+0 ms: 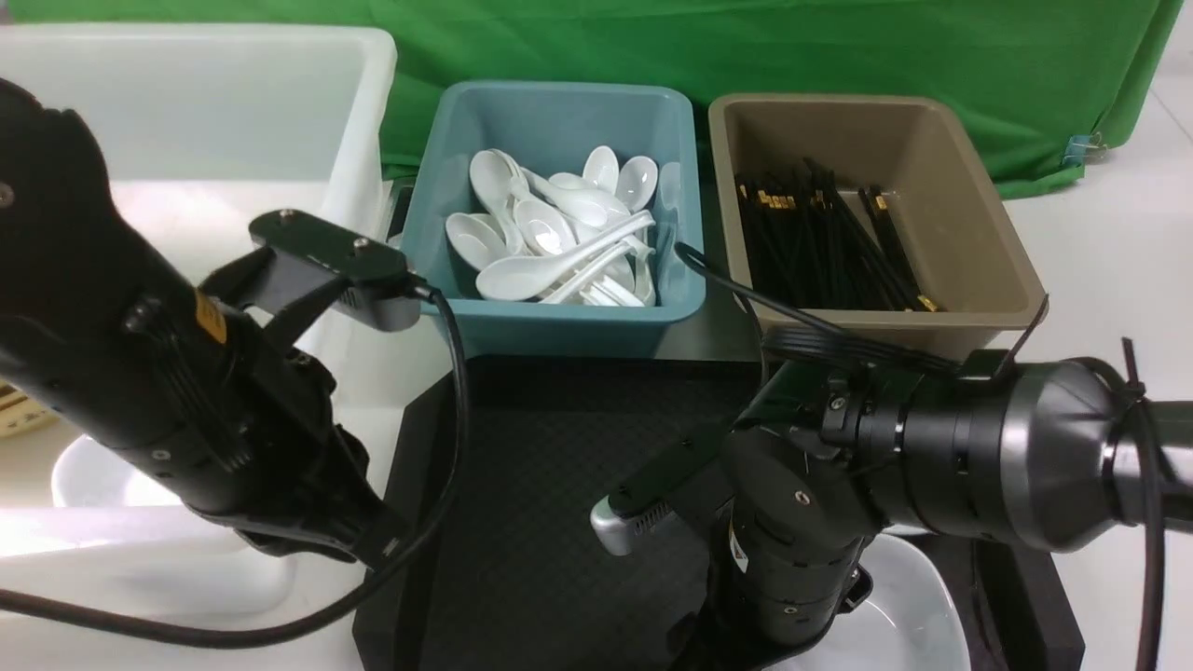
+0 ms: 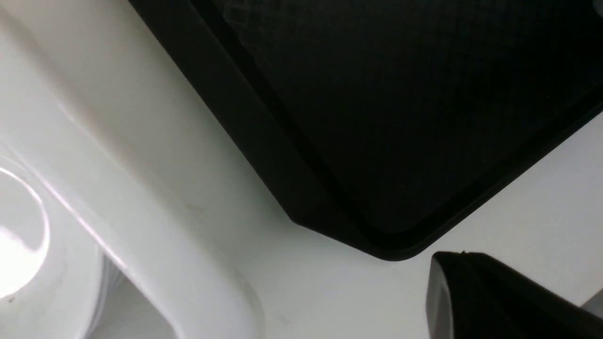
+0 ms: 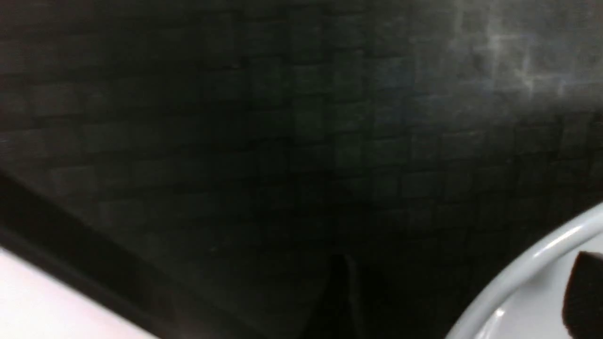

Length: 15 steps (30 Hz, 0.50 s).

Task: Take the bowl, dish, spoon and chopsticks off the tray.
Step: Use the right arm to grab the plate

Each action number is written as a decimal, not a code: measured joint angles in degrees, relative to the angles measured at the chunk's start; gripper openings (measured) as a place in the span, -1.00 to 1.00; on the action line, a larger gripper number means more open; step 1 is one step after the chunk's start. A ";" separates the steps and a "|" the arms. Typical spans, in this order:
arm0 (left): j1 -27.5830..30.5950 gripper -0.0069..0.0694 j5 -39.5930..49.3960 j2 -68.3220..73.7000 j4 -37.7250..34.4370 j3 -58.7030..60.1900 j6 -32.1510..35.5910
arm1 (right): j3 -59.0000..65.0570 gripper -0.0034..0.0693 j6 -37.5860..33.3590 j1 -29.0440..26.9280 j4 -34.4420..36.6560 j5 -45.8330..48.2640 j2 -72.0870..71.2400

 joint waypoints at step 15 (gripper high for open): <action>0.00 -0.83 -12.72 -0.84 -11.99 -0.07 14.24 | -0.01 -0.58 -1.07 0.00 -1.66 0.93 -2.80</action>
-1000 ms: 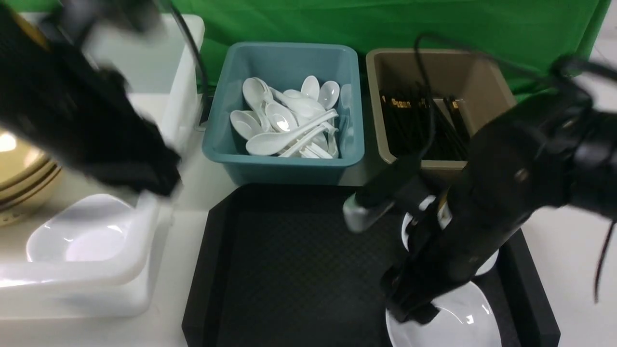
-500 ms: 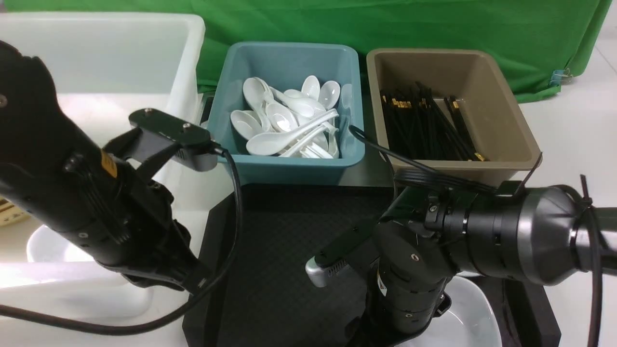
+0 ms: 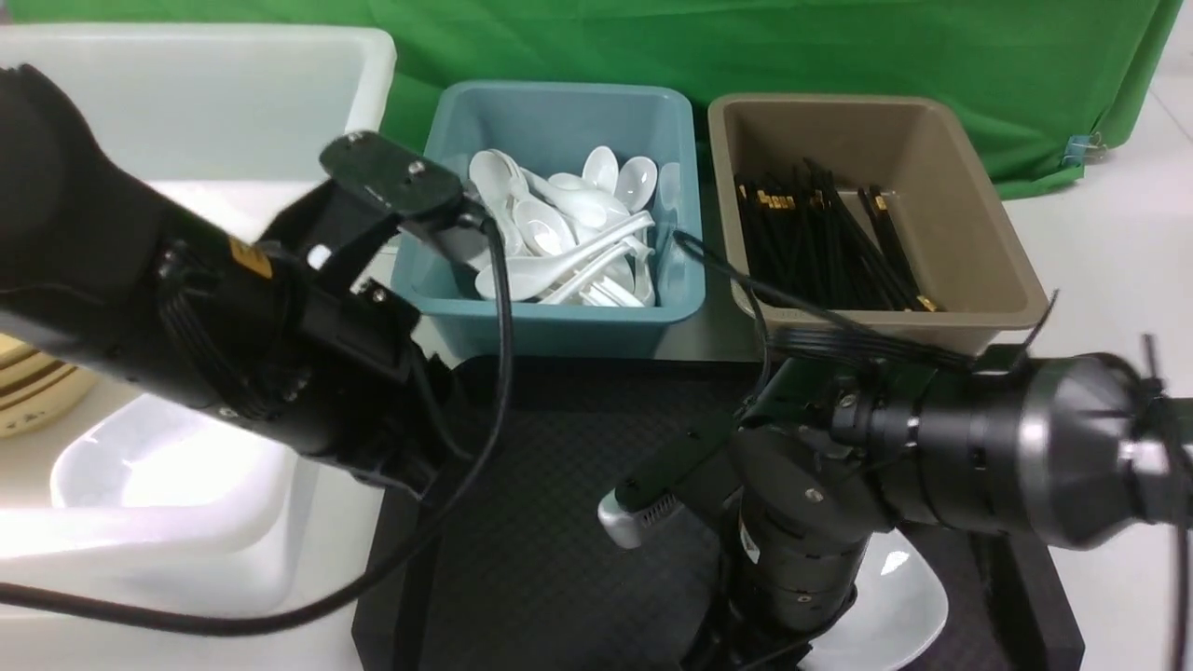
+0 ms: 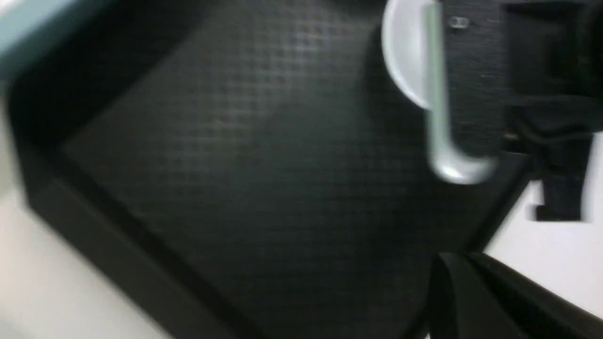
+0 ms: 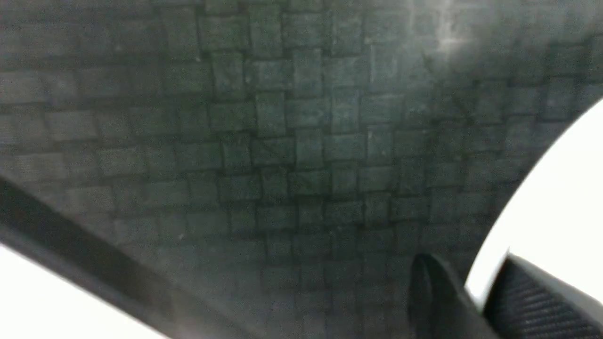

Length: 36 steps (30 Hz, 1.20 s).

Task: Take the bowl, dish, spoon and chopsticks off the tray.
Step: Use the right arm to grab the plate, then use the right arm to put the plate into the large storage box on the left

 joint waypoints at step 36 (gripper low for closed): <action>55.43 -0.82 4.96 -13.53 3.90 -8.52 -20.42 | -80.02 -0.83 -33.92 5.41 35.50 8.43 35.05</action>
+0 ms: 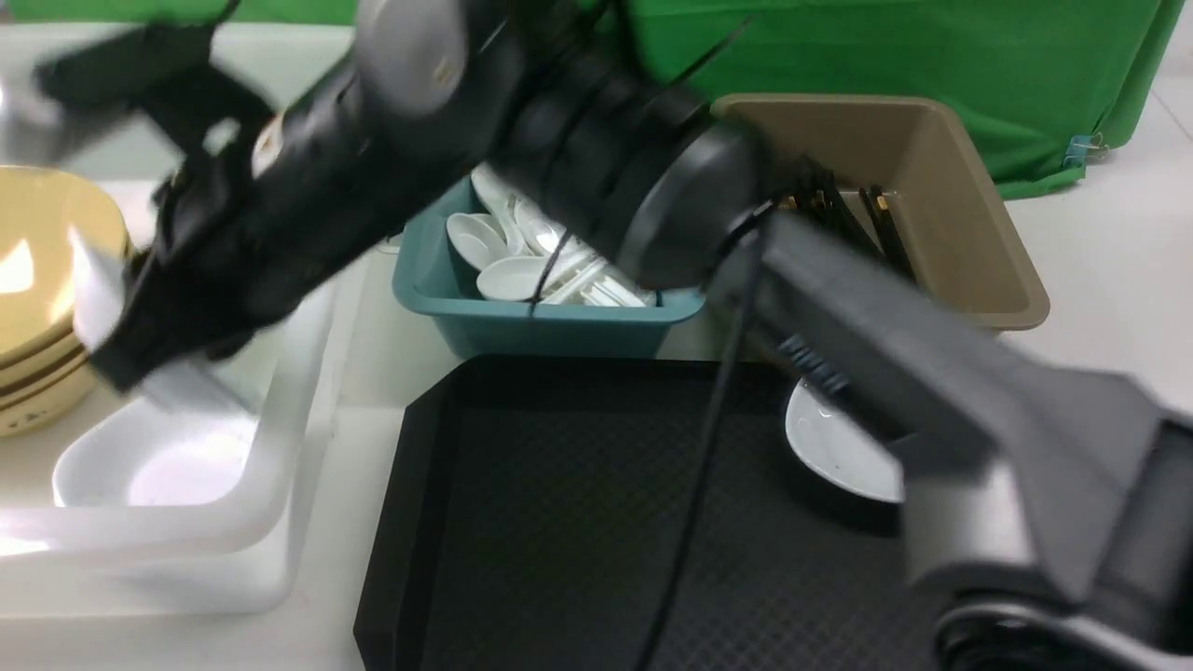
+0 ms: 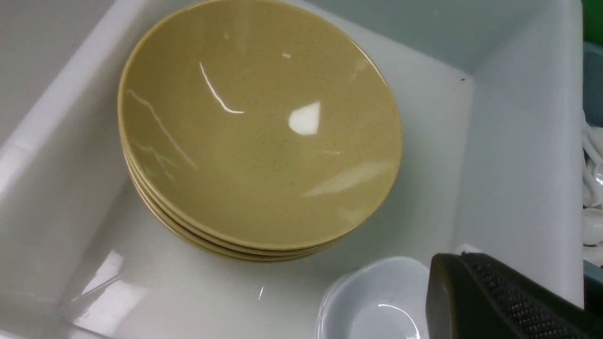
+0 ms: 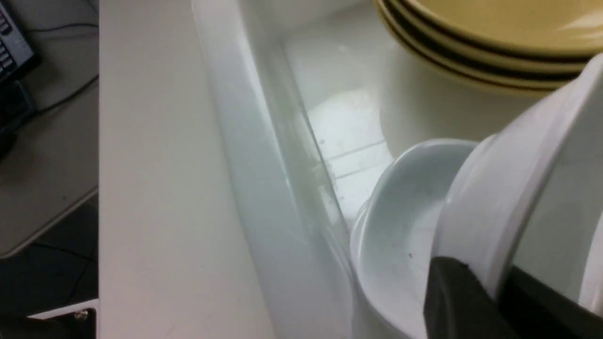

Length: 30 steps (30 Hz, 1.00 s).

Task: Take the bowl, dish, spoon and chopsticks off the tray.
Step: Use the right arm to put the plate into the large storage box on the left, then use the right arm to grab the plate

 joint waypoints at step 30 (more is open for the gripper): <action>-7.02 -0.81 0.90 0.10 -5.00 0.00 6.77 | -5.21 -0.48 5.87 -2.53 -21.22 8.98 -4.18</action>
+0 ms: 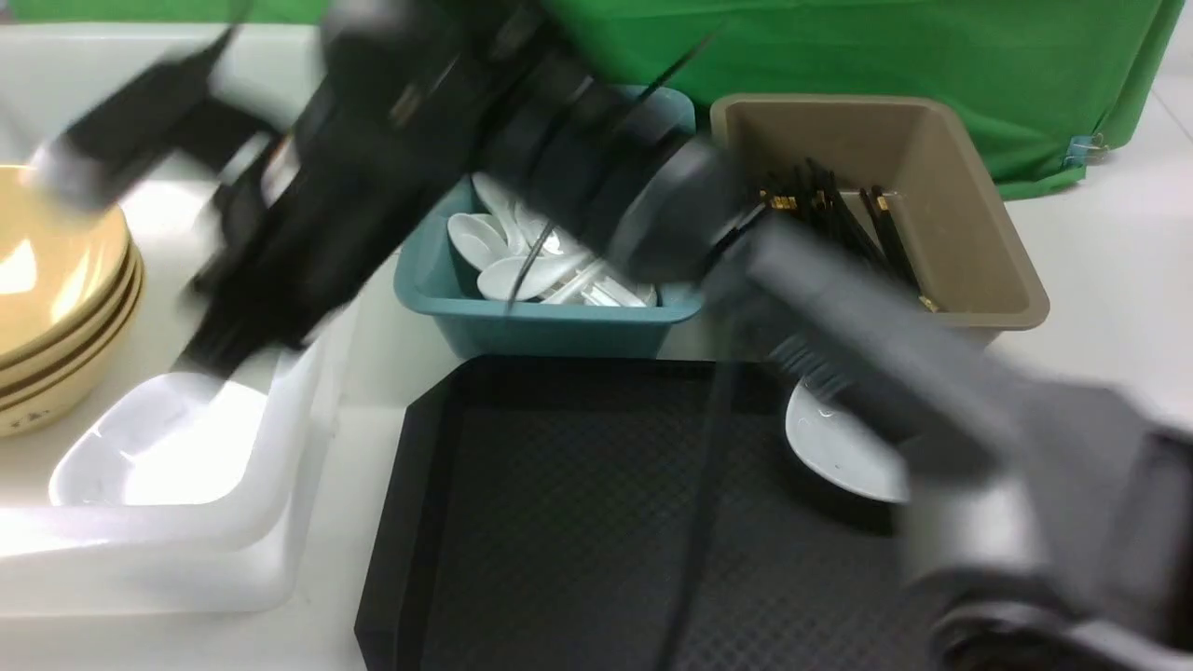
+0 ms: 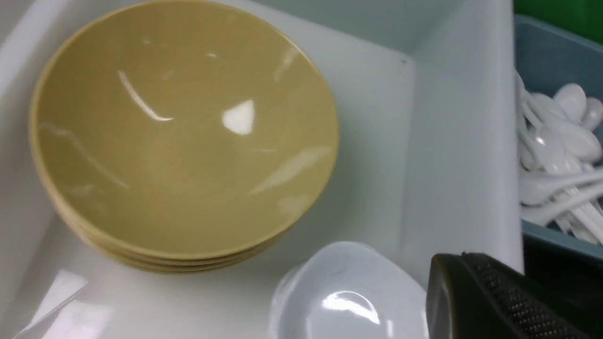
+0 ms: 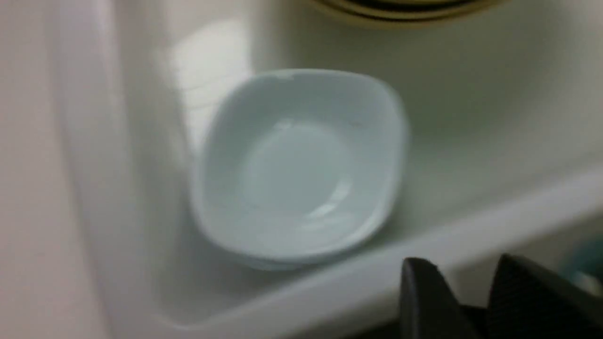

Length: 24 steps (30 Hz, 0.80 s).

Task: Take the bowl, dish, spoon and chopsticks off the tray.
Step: Use the right arm to grab the plate

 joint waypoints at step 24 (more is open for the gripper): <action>-55.26 -0.81 -13.96 21.47 1.09 0.01 8.65 | 87.74 0.66 -2.62 -26.97 -6.53 -29.94 -35.55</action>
